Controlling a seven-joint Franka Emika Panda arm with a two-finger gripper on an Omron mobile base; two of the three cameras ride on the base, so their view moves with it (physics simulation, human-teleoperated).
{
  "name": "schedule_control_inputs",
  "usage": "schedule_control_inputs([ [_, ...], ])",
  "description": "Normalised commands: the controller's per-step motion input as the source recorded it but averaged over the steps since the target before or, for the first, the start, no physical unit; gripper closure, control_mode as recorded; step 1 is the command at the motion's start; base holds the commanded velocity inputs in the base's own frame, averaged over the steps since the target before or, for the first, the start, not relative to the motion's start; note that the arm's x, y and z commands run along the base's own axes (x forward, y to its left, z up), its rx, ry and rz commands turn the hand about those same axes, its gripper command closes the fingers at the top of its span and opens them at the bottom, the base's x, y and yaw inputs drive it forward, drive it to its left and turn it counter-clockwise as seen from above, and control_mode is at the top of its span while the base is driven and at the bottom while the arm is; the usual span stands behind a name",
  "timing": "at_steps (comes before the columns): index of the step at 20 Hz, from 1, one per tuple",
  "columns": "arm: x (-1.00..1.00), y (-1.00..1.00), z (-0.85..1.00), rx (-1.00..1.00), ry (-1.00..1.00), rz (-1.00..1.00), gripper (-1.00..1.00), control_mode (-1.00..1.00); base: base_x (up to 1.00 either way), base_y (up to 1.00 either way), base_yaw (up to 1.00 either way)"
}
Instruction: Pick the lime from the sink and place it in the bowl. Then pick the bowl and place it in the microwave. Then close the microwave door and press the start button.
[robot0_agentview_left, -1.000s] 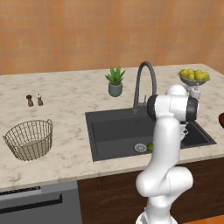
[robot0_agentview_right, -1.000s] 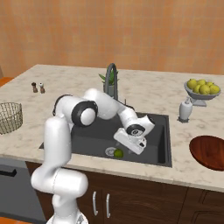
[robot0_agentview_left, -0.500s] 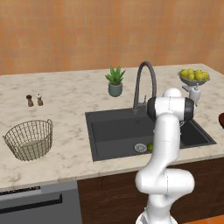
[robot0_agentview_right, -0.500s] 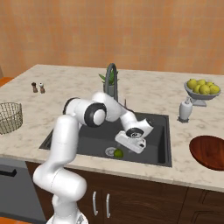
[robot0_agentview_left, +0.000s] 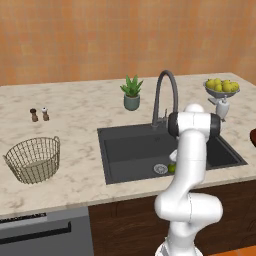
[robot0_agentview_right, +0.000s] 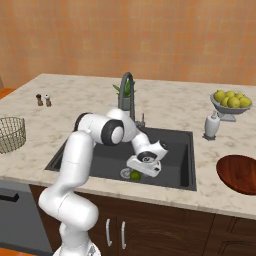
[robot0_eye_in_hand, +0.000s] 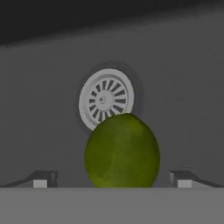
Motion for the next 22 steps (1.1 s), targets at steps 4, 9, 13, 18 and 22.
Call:
schedule_control_inputs([
  [4,0.11,0.00,-0.26,0.00,-0.01,0.05,-1.00,-1.00,0.00,0.00,0.00],
  [9,-0.06,0.09,-0.31,0.00,0.00,0.04,-1.00,-1.00,0.00,0.00,0.00],
  [13,0.10,0.00,-0.21,0.00,0.00,0.01,-1.00,-1.00,0.00,0.00,0.00],
  [18,0.04,0.00,0.04,0.00,0.00,0.00,1.00,-1.00,0.00,0.00,0.00],
  [22,-0.17,-0.28,0.62,0.00,-0.05,0.00,1.00,-1.00,0.00,0.00,0.00],
])
